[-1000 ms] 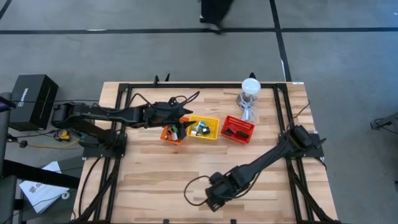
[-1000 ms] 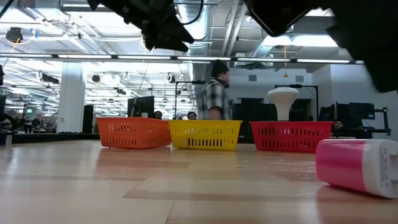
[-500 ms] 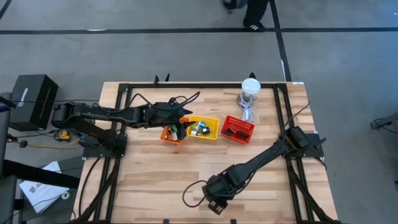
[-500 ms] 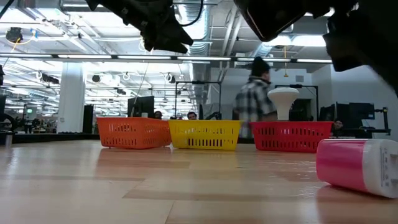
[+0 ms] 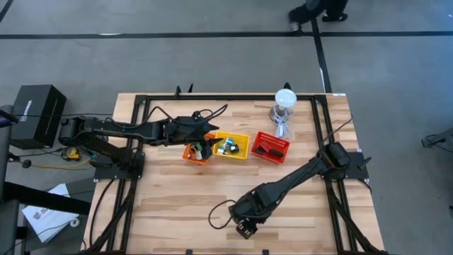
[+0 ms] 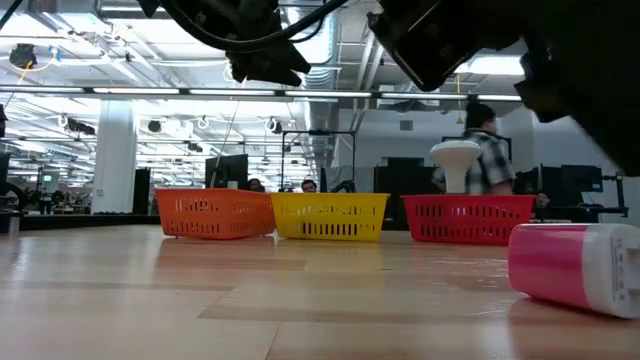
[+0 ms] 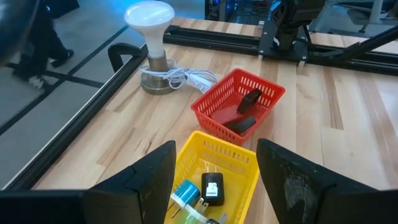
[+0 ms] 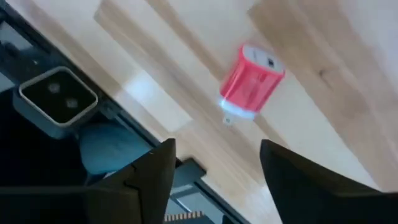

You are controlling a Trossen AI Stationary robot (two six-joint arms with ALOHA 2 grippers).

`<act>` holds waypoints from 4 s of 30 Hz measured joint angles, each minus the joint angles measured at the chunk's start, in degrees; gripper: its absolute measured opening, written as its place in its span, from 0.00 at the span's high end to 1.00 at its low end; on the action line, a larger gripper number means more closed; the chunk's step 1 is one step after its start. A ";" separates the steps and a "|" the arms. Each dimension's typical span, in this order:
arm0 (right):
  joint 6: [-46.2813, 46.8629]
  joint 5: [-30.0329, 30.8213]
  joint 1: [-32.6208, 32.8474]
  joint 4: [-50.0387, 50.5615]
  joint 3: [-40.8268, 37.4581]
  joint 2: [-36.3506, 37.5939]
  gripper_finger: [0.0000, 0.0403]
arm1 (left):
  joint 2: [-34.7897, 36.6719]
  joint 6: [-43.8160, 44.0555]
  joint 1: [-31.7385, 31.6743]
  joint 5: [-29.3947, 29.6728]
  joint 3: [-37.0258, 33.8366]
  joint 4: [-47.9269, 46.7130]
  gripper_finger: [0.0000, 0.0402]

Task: Pick & Place Office items
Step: Put the pink charger adapter into the yellow bin

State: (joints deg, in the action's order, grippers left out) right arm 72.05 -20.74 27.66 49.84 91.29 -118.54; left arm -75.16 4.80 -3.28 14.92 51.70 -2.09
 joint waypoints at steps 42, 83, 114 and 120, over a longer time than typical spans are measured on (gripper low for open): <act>-28.39 4.60 -2.35 -1.98 0.09 -0.74 0.39 | 0.00 -0.04 0.36 -0.09 -0.09 -4.67 0.46; -74.44 21.01 -1.08 -22.90 0.18 -4.30 0.39 | 17.79 7.10 8.47 0.00 -0.11 -18.39 0.46; -74.30 21.74 -1.78 -26.08 -5.16 -5.60 0.39 | 17.81 5.31 12.42 -0.44 -0.11 -20.03 0.46; -77.99 23.79 -2.18 -26.80 -5.16 -5.60 0.39 | 17.79 5.31 13.17 -0.42 -0.11 -20.02 0.46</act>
State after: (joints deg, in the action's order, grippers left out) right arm -5.94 3.05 25.49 23.05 86.13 -124.14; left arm -57.36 10.11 9.90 14.50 51.59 -22.11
